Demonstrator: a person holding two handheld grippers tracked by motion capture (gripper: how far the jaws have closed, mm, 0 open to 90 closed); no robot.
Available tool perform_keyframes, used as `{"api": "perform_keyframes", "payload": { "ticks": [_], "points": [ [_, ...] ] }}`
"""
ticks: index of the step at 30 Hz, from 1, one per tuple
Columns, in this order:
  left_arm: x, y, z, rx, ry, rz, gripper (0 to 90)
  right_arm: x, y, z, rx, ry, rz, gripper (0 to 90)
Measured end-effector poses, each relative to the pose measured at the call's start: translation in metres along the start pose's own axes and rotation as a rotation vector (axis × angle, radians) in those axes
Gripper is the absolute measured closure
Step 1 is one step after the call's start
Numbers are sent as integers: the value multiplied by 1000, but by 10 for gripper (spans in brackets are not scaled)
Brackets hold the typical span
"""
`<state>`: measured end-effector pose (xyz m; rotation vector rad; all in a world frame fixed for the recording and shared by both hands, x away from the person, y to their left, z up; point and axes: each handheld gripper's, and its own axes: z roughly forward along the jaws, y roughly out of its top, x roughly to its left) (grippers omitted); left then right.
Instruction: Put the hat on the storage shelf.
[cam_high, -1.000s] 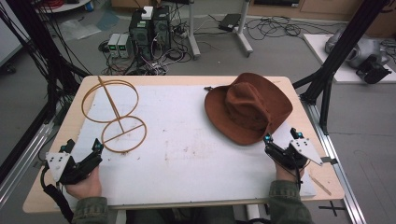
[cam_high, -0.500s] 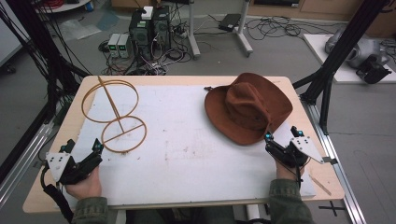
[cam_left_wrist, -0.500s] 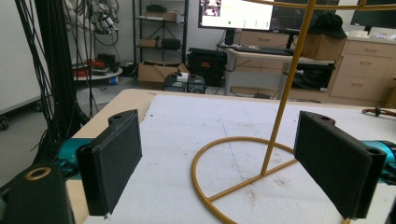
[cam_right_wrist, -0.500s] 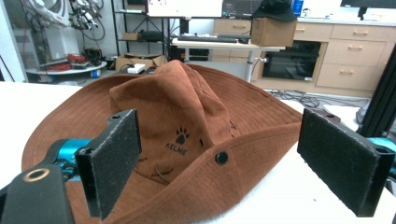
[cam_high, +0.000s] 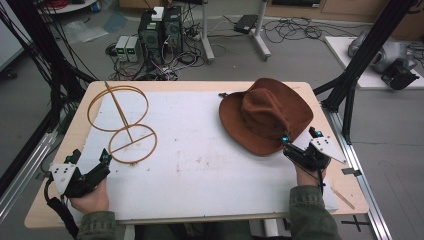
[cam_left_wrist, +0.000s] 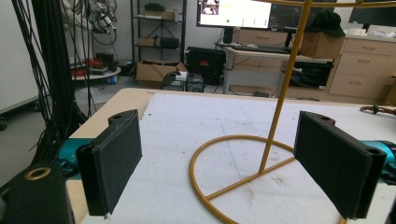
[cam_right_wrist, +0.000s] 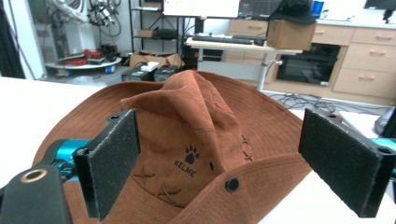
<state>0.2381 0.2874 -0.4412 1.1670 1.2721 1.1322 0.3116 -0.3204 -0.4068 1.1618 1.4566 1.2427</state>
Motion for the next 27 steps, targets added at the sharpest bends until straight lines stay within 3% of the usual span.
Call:
{"api": "perform_keyframes", "payload": {
  "ticks": [11, 20, 27],
  "points": [
    [2, -1, 1, 1, 1, -2, 156, -10, 4, 28, 114, 99, -11, 121],
    [2, -1, 1, 5, 0, 1, 156, -14, -1, 44, 146, 85, -19, 122],
    [2, -1, 3, 7, -7, -2, 155, -18, 2, 66, 197, 92, -54, 123]
  ]
}}
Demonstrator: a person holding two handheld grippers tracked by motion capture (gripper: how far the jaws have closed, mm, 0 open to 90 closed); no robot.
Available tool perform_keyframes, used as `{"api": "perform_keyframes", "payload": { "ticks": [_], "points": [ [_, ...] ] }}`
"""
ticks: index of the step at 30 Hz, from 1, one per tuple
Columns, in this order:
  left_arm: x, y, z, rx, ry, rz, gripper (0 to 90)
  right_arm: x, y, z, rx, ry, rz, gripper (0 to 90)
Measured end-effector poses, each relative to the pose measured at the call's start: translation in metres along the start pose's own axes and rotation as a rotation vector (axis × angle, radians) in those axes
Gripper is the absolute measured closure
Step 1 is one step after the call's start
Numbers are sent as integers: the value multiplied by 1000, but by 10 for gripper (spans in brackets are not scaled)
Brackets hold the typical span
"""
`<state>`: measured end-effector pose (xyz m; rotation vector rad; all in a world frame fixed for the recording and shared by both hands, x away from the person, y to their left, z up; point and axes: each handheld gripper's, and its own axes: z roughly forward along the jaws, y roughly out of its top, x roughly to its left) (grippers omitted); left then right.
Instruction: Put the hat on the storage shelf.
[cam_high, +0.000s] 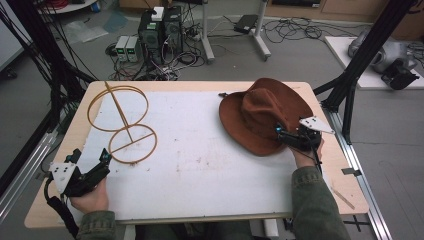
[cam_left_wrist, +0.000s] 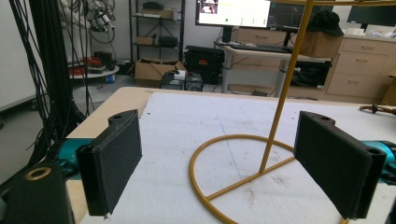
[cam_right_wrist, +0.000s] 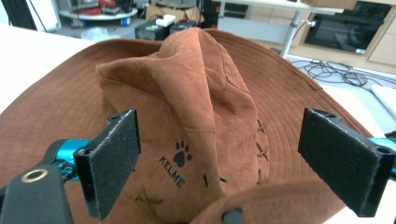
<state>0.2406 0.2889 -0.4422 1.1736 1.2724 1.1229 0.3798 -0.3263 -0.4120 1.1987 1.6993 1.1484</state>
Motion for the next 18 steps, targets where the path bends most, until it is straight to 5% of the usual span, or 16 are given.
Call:
{"api": "perform_keyframes", "payload": {
  "ticks": [18],
  "points": [
    [1, 0, -1, 1, 4, 2, 156, 0, 7, 44, 93, 21, -45, 123]
  ]
}}
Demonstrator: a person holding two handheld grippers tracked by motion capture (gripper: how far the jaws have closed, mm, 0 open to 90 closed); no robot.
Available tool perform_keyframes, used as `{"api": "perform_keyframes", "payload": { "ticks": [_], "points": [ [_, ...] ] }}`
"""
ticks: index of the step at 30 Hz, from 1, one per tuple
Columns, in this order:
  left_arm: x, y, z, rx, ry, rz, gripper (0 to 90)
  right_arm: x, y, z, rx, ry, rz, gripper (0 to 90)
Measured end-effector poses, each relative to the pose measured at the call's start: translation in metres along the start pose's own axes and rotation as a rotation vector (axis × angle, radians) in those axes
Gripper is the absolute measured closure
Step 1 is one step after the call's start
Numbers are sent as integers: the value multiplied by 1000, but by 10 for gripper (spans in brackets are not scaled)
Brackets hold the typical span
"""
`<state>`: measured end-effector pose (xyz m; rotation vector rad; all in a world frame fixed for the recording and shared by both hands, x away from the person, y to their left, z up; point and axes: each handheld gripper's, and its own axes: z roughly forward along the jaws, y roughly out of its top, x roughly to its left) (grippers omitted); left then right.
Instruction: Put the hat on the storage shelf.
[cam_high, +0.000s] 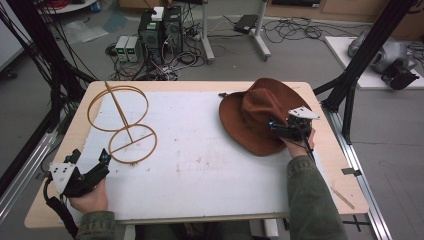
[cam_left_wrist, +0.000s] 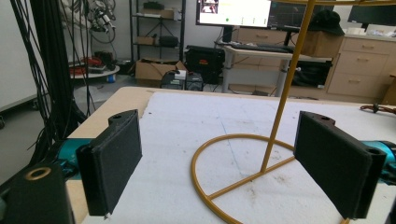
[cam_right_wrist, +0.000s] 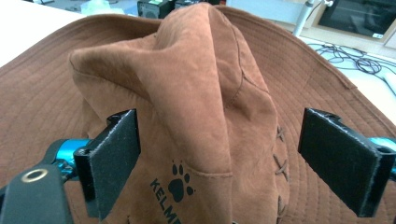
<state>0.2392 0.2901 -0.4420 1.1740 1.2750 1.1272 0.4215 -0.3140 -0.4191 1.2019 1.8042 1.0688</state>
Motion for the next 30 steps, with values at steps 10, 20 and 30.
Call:
{"api": "perform_keyframes", "payload": {
  "ticks": [10, 20, 30],
  "points": [
    [0, 0, 0, 1, 1, 3, 156, 1, -2, 3, 8, 14, -11, 218],
    [0, 0, 0, 1, 3, 1, 156, 1, -4, 8, 41, 72, 12, 621],
    [1, -1, 0, 2, 1, 3, 156, 0, -4, 8, 37, 95, 12, 884]
  ]
}}
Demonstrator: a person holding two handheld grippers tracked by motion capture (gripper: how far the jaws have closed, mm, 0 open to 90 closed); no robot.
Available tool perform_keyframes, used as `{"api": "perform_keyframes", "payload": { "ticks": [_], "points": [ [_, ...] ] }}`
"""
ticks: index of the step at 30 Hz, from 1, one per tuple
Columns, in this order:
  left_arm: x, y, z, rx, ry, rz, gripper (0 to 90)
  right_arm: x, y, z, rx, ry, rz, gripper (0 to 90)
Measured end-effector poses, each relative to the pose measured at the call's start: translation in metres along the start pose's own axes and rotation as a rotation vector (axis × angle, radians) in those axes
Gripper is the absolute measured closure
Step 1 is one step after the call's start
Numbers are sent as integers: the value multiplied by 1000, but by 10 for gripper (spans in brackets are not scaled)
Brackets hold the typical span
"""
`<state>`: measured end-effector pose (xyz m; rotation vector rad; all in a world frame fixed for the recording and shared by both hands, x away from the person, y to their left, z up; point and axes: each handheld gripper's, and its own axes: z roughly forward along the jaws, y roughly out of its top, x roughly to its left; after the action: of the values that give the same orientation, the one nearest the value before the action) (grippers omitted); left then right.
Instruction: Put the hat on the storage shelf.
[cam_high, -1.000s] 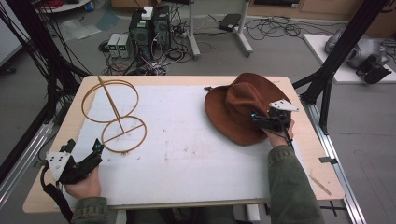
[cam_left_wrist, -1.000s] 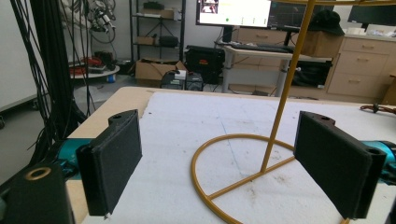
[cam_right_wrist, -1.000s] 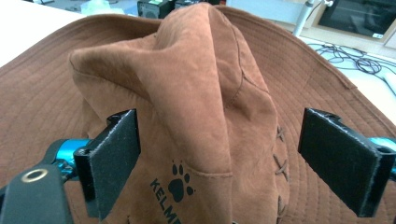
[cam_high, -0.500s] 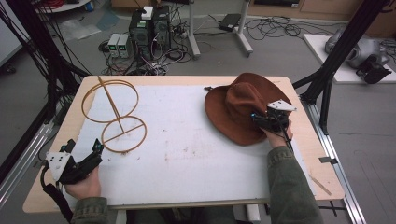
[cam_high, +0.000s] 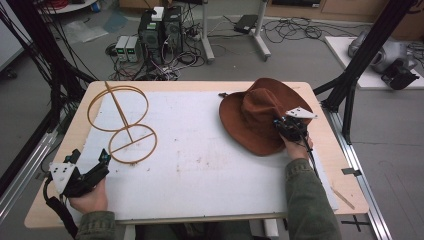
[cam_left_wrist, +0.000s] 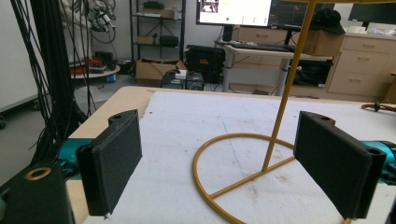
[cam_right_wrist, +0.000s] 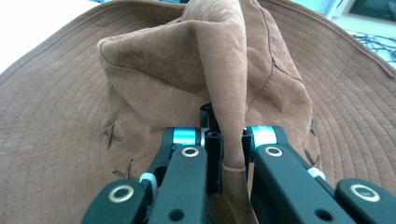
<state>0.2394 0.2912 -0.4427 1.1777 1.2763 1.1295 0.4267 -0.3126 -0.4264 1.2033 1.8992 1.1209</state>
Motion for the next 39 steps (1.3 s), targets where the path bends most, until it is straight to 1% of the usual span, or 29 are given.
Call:
{"api": "perform_keyframes", "payload": {
  "ticks": [2, 4, 7, 10, 13, 14, 15, 16, 19, 21, 23, 24, 25, 27, 33, 34, 35, 37, 38, 39],
  "points": [
    [0, 0, 0, 0, -1, 0, 156, -2, 0, 0, 1, 5, 17, 888],
    [1, 0, 0, 0, -1, 0, 156, -2, 0, 0, 3, 1, 25, 889],
    [1, 0, 0, -1, -1, 0, 156, -2, 0, 0, 0, -5, 22, 889],
    [0, 0, 0, 0, 0, 1, 156, 0, 0, 0, 4, -23, 32, 889],
    [0, 0, 0, 0, -1, 1, 156, 0, 0, -1, 4, -27, 40, 889],
    [0, 0, 0, 0, -1, 0, 156, 0, 1, -1, 6, -39, 50, 889],
    [0, 0, 0, 0, 0, 0, 156, 0, 1, -1, 6, -39, 50, 889],
    [0, 0, 0, -1, -1, 0, 156, -2, 1, -3, 6, -28, 57, 889],
    [1, 0, 0, 2, 0, -1, 156, -2, 1, -4, 1, -32, 60, 889],
    [1, 0, 0, 2, 0, -2, 156, -2, 2, -5, -14, -43, 61, 890],
    [1, 0, 0, 2, 1, -3, 156, 0, 4, -9, -44, -46, 78, 890],
    [1, 0, 0, 2, 1, -5, 156, 0, 4, -9, -44, -46, 78, 890],
    [1, 0, 0, 0, 1, -7, 156, -1, 5, -9, -59, -50, 72, 890],
    [2, 0, 0, 2, 1, -7, 156, 1, 6, -12, -67, -52, 79, 889],
    [1, 0, 0, 0, -1, -9, 157, 3, 9, -15, -99, -55, 63, 889],
    [1, 0, 0, 0, -2, -9, 156, 4, 9, -16, -103, -56, 67, 889],
    [1, 0, 0, 0, -2, -9, 157, 6, 10, -17, -119, -55, 66, 889],
    [1, 0, 0, 0, -1, -7, 157, 6, 11, -18, -123, -57, 68, 889],
    [1, 0, 0, 1, -1, -5, 157, 7, 12, -20, -140, -50, 77, 889],
    [1, 0, 0, 2, -2, -6, 157, 7, 12, -20, -140, -50, 77, 889]
  ]
}}
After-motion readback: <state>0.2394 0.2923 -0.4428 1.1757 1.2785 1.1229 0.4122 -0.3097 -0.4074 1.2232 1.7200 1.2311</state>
